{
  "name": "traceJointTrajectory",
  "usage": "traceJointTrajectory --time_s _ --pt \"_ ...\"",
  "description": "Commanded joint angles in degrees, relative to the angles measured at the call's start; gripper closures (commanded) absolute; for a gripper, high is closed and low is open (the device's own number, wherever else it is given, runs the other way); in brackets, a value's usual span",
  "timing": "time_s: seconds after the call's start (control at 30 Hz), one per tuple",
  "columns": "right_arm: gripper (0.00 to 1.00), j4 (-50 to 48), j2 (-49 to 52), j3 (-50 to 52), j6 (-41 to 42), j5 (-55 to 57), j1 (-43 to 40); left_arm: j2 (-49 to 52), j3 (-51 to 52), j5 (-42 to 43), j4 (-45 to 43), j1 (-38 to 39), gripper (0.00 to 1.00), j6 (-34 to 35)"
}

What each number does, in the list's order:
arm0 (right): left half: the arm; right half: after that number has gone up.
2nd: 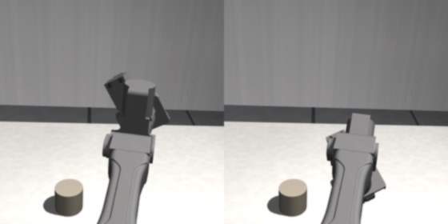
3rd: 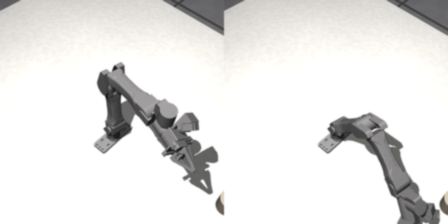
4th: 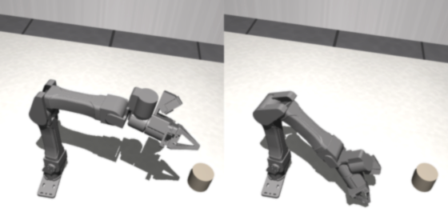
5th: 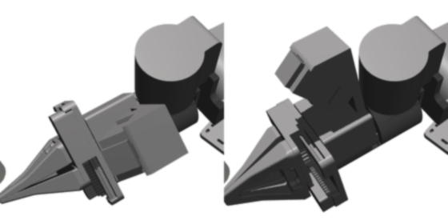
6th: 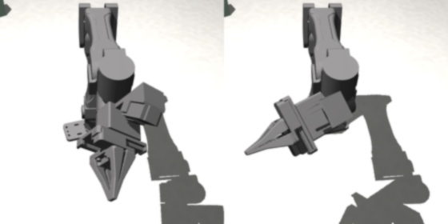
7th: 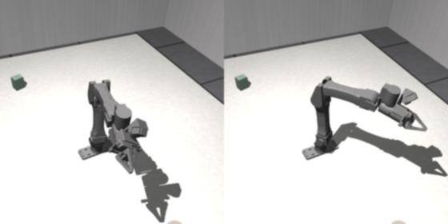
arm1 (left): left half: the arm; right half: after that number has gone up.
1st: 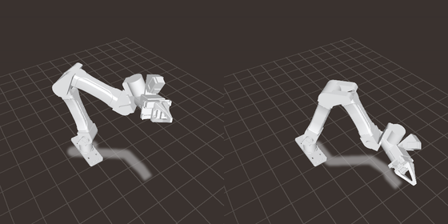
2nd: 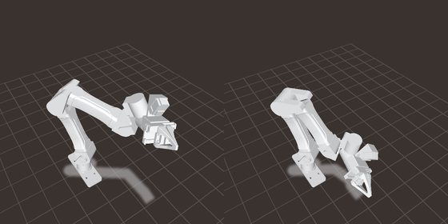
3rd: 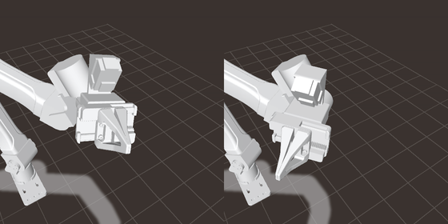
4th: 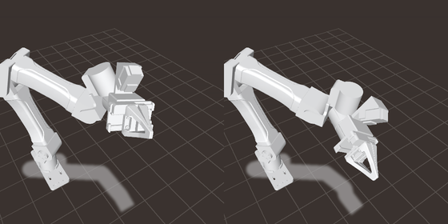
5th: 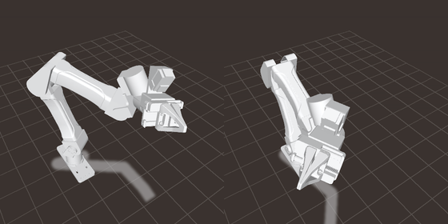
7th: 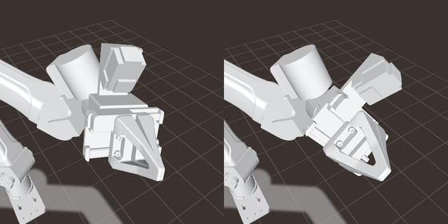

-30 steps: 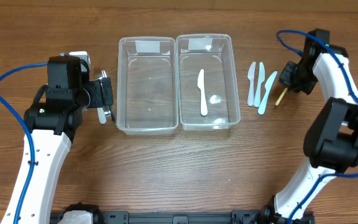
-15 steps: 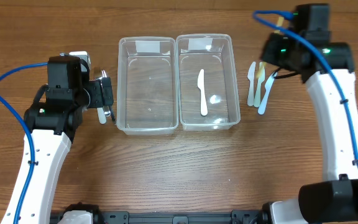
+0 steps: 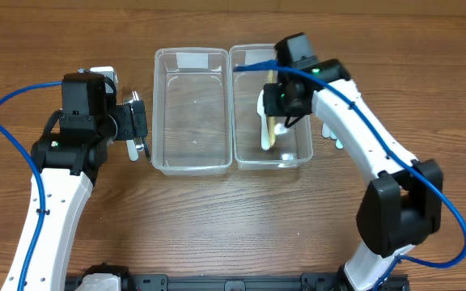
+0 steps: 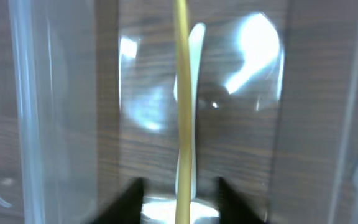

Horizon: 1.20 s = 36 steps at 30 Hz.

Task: Pack container
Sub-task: 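Carry the yellow knife into the right container and release, then lower right gripper and grasp the blue plastic knife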

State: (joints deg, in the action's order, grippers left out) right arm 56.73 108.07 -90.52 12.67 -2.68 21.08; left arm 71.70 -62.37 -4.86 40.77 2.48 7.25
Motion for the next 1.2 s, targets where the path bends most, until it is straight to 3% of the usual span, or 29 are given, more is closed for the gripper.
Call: traceJointTrajectory --time_s 0.0,0.17,0.37,0.67,1.17 --pt "0.43 0.1 -2.8 -3.2 -1.1 3.5 -0.1 0.3 -1.5 0.9 -0.1 -0.2 0.00 -1.0" --pt "0.32 0.0 -5.0 -5.8 -0.6 8.0 -4.0 0.3 -1.5 0.9 -0.1 -0.2 0.00 -1.0" --pt "0.30 -2.8 -5.3 -5.0 0.0 9.1 -15.1 0.3 -1.5 0.9 -0.1 -0.2 0.00 -1.0" --pt "0.36 -7.7 -3.5 0.9 2.6 8.2 -27.2 0.3 -1.5 0.9 -0.1 -0.2 0.00 -1.0" --pt "0.51 -9.9 9.7 5.7 2.4 8.2 -28.9 0.3 -1.5 0.9 -0.1 -0.2 0.00 -1.0"
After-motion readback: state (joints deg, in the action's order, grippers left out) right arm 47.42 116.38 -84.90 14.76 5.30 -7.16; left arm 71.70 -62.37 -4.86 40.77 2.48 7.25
